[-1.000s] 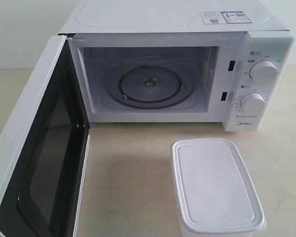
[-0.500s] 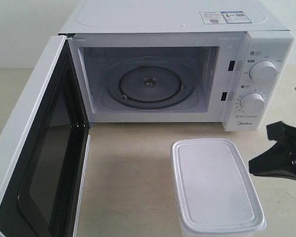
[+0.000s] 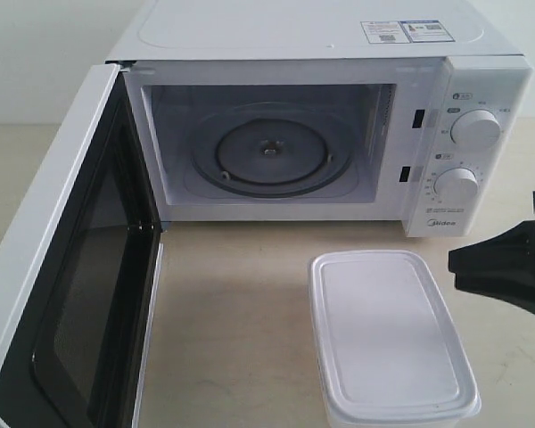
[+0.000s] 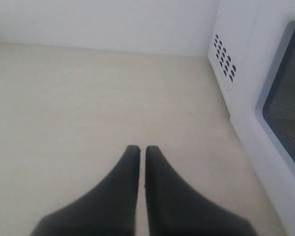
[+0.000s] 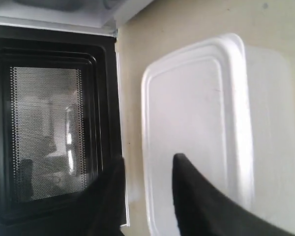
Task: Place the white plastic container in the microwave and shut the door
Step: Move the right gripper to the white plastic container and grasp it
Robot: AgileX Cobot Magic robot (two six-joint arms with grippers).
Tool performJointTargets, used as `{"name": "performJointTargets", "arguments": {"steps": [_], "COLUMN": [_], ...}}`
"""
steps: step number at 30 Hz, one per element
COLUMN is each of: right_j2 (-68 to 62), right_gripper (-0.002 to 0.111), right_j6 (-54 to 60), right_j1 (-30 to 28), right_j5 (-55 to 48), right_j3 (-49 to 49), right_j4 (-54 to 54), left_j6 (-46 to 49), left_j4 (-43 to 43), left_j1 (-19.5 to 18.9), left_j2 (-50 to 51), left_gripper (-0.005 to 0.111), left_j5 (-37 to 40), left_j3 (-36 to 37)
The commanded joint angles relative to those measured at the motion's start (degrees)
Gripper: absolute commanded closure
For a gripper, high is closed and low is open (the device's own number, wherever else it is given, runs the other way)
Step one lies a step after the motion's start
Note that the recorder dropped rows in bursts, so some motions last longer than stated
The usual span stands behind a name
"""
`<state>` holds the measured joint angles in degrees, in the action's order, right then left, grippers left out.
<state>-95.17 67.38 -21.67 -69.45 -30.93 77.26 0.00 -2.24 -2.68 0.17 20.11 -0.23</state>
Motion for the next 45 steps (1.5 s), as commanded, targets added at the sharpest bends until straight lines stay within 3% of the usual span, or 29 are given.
{"name": "performJointTargets", "arguments": {"steps": [1,25,45], "right_j2": [-5.43,-9.29,-9.66], "right_gripper": [0.066,0.066,0.066], "right_j6": [2.19,2.57,4.27], "right_j1": [-0.51,-0.4,5.25], "right_j5": [-0.51,7.88,11.13], "right_j3": [-0.05,-0.66,-0.66], "right_j4": [-0.02,-3.46,-2.46], "left_j6": [-0.4,-0.4,-0.4], "left_j4": [-0.09,-0.09,-0.09], "left_j1": [-0.09,-0.09,-0.09], "left_j2": [-0.17,-0.17,-0.17], "left_gripper": [0.102,0.102,0.102], "left_j5": [-0.42,-0.42,-0.42], "left_j3": [0.23,0.23,0.23]}}
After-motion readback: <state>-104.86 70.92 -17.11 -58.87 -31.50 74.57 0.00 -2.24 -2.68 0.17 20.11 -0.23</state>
